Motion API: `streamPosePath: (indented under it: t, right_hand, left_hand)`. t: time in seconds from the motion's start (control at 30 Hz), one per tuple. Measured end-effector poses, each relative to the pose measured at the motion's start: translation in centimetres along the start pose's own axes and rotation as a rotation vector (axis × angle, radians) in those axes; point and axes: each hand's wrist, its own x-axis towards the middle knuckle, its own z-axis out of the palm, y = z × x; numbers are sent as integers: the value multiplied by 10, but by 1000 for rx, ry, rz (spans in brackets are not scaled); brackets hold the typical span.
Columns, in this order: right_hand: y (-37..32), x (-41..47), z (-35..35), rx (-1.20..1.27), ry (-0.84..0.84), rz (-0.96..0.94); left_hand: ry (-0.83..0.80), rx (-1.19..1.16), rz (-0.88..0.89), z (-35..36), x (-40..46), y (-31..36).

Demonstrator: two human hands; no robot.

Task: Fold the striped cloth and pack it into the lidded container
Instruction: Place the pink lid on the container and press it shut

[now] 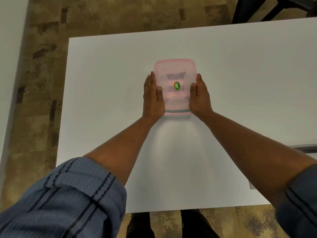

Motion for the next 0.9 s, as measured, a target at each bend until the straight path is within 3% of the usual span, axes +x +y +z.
streamPosePath:
  t: [0.13,0.23,0.37,0.5,0.9]
  right_hand:
    - [-7,0,-4,-197,-20,-164]
    - [-15,8,-6,-409,-65,-124]
    - [-28,29,-13,-570,-10,-121]
    - [-32,47,-10,-641,-106,-190]
    - [-30,55,-7,-632,-154,-215]
  left_hand:
    - [-91,378,137,-8,5,5]
    - [-94,565,148,-14,19,15]
    - [-76,643,154,-15,47,29]
    - [-152,704,199,-7,61,29]
    - [-186,673,214,-8,62,23]
